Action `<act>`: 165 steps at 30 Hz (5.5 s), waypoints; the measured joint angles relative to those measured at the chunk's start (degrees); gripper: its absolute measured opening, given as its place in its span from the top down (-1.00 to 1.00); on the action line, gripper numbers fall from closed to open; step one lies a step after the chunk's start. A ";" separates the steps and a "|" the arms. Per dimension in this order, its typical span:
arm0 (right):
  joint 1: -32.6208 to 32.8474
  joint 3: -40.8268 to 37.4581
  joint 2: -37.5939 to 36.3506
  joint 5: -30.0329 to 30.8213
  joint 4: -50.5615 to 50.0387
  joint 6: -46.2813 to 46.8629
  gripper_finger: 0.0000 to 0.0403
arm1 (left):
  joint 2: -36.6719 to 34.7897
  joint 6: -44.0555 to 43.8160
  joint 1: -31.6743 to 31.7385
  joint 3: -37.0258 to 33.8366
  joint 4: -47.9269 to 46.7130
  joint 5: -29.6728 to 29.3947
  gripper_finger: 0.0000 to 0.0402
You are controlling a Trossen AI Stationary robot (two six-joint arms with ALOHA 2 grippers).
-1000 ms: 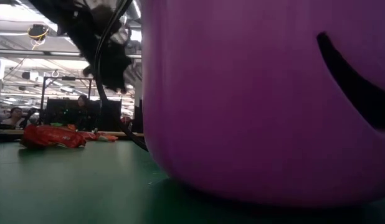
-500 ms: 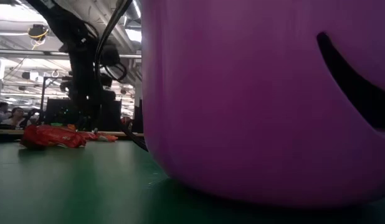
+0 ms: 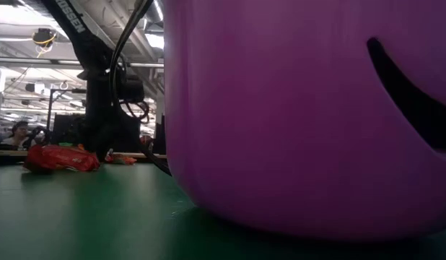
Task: Sort candy
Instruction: Put the red candy into the black bucket, then put the orange candy into the orange bucket
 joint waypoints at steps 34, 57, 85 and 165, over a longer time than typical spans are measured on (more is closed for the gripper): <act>-0.07 -0.02 0.01 3.47 0.10 1.45 0.20 | -20.10 -1.38 -7.64 6.99 -10.44 6.95 0.98; -0.07 -0.04 0.03 10.80 0.60 3.06 0.20 | -9.45 -4.67 -38.25 7.88 36.84 19.60 0.86; -0.07 -0.04 0.03 10.80 0.21 3.39 0.20 | -19.68 3.33 -35.62 8.24 46.33 17.90 0.17; -0.04 -0.04 0.03 9.81 -4.22 5.93 0.20 | -7.81 -2.15 -3.55 -8.08 19.28 9.46 -0.35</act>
